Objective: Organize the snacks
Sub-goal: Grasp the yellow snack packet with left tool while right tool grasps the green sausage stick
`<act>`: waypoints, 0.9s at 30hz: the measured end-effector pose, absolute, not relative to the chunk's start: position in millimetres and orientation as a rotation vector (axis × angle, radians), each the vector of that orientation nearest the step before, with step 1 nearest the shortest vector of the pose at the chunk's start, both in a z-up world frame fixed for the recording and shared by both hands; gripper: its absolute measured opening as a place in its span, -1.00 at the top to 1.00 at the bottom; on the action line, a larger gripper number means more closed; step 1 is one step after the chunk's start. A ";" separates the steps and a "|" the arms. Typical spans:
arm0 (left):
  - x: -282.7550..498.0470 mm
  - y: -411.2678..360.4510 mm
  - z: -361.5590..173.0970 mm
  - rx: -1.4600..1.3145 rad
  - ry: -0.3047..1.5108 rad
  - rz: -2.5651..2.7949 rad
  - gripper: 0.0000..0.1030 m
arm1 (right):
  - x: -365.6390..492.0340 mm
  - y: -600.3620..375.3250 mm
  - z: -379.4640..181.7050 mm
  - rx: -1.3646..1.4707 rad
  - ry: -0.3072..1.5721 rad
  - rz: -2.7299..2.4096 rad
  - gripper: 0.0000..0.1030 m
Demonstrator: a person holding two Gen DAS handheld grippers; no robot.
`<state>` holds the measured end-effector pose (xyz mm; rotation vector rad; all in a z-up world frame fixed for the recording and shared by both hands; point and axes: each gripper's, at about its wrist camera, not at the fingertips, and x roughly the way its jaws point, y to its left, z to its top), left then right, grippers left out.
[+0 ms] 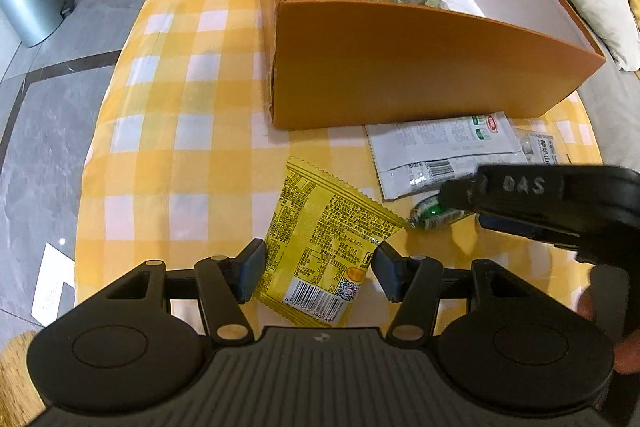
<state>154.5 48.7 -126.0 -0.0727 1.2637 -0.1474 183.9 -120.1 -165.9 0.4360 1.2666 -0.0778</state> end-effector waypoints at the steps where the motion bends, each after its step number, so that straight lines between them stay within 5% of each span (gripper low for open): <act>1: 153.9 48.3 -126.5 -0.075 1.265 -0.149 -0.28 | 182.2 -118.7 -163.5 0.417 1.268 -0.051 0.40; 6: 151.9 48.3 -128.2 -0.079 1.265 -0.157 -0.28 | 167.4 -114.2 -152.0 0.244 1.245 0.055 0.98; 11: 152.2 46.9 -128.9 -0.080 1.258 -0.151 -0.29 | 160.6 -138.7 -165.0 0.335 1.285 0.011 1.00; 27: 157.4 46.0 -139.2 0.044 1.263 -0.245 -0.67 | 187.2 -129.3 -170.3 0.486 1.268 -0.101 0.24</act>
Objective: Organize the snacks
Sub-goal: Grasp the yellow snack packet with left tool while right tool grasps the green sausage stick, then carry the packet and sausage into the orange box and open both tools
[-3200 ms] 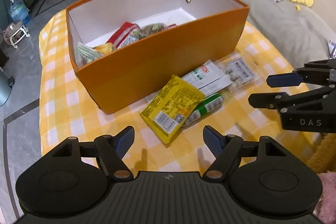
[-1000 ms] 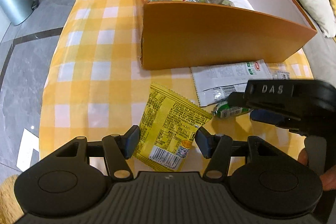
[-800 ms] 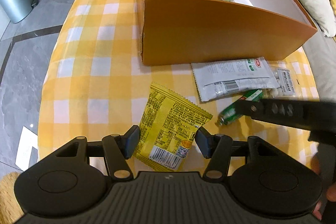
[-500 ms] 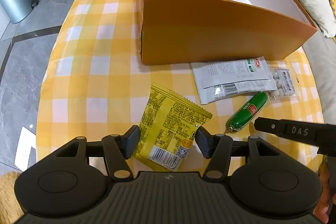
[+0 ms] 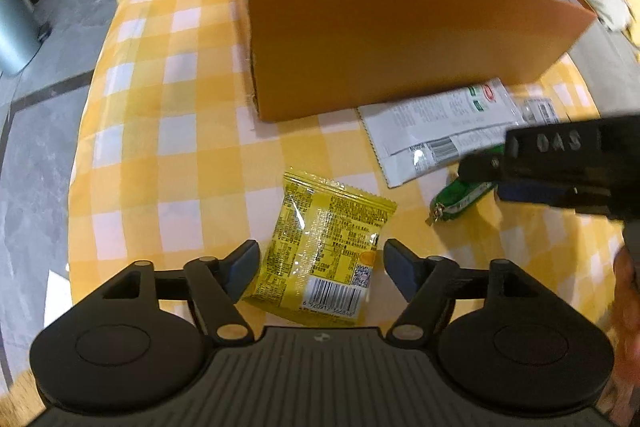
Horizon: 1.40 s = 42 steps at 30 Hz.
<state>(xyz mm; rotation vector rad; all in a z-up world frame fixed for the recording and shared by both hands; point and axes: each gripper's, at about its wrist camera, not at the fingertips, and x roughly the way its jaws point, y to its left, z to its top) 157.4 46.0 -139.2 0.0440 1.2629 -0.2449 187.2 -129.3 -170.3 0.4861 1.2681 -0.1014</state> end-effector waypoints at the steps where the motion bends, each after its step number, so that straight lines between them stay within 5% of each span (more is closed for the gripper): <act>1: 157.0 45.6 -139.1 0.056 1.259 -0.257 -0.70 | 189.2 -128.7 -171.6 0.482 1.275 -0.105 0.24; 18: 161.5 36.4 -153.9 0.164 1.266 -0.279 -0.71 | 163.6 -124.1 -176.6 0.141 1.265 0.167 0.43; 28: 164.3 29.3 -152.2 0.133 1.278 -0.201 -0.18 | 157.2 -144.0 -174.3 0.215 1.248 0.147 0.49; 42: 149.6 29.4 -122.9 0.013 1.236 -0.163 -0.15 | 149.7 -161.8 -147.9 0.220 1.190 0.165 0.56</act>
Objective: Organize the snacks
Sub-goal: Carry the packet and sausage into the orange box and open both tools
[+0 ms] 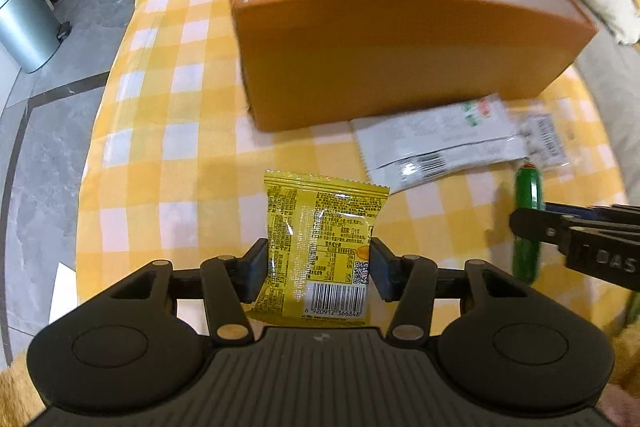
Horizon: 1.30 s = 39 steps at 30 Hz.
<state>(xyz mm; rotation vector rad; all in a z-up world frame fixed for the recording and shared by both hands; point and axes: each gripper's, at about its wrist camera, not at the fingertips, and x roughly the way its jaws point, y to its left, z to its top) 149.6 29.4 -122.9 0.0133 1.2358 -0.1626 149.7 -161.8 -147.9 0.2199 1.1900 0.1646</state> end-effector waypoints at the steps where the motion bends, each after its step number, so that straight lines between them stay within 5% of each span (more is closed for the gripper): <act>1: 148.1 27.3 -116.8 0.011 1.224 -0.169 -0.15 | 149.4 -162.2 -143.7 0.213 1.179 0.168 0.56; 23: 208.0 -10.5 5.9 0.074 0.988 -0.292 -0.15 | 187.4 -192.7 -31.5 0.024 0.934 0.318 0.56; 39: 296.6 -25.8 -35.6 0.145 1.173 -0.242 -0.15 | 301.0 -187.6 -38.9 -0.054 1.010 0.348 0.56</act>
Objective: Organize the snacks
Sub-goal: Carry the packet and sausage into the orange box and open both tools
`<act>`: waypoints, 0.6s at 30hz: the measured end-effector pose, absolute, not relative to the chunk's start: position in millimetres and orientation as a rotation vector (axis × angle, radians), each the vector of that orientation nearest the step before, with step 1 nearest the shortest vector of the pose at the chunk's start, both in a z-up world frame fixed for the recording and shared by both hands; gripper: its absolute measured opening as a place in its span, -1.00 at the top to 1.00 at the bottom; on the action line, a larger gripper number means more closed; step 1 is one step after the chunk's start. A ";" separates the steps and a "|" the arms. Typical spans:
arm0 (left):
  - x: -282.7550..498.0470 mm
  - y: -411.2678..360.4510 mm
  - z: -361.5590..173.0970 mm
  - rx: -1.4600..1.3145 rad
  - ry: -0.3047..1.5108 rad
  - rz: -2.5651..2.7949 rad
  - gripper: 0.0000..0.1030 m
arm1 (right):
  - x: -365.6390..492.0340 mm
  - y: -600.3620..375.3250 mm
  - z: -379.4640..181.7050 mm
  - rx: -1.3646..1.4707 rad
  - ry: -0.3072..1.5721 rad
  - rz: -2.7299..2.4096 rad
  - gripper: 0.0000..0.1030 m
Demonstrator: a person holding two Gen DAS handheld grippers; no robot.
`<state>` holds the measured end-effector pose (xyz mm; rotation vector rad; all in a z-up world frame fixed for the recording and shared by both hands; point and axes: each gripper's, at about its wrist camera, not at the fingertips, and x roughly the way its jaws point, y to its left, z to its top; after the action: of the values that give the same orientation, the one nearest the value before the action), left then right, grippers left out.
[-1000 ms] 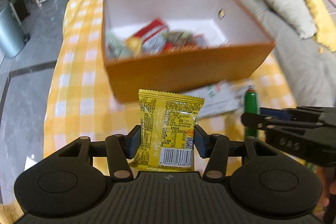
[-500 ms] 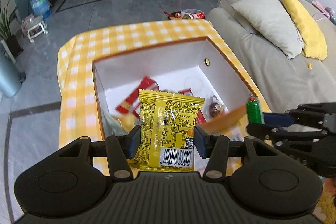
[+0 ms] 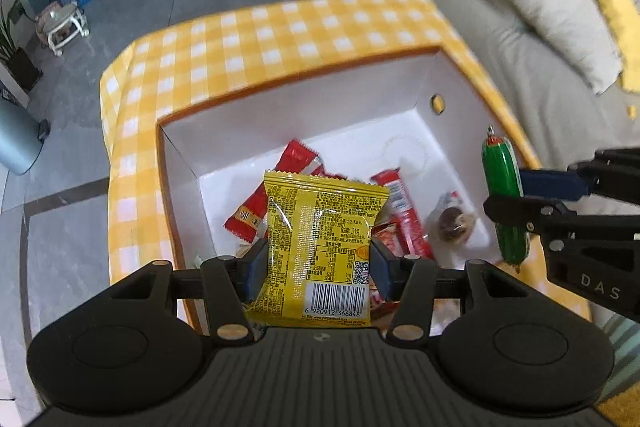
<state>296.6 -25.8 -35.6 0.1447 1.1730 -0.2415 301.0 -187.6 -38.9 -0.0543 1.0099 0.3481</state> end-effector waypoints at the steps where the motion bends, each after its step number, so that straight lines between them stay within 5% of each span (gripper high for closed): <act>1: 301.5 -27.1 -42.3 0.158 1.199 -0.232 -0.15 | 306.4 -184.9 -44.3 -0.064 1.027 0.350 0.56; 18: 336.7 -49.2 -100.9 0.330 1.360 -0.191 -0.16 | 358.8 -158.1 -121.5 -0.166 1.289 0.331 0.59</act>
<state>336.7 -49.2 -100.9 0.3299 1.3603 -0.1907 358.8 -158.1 -121.5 -0.1659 1.2894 0.3307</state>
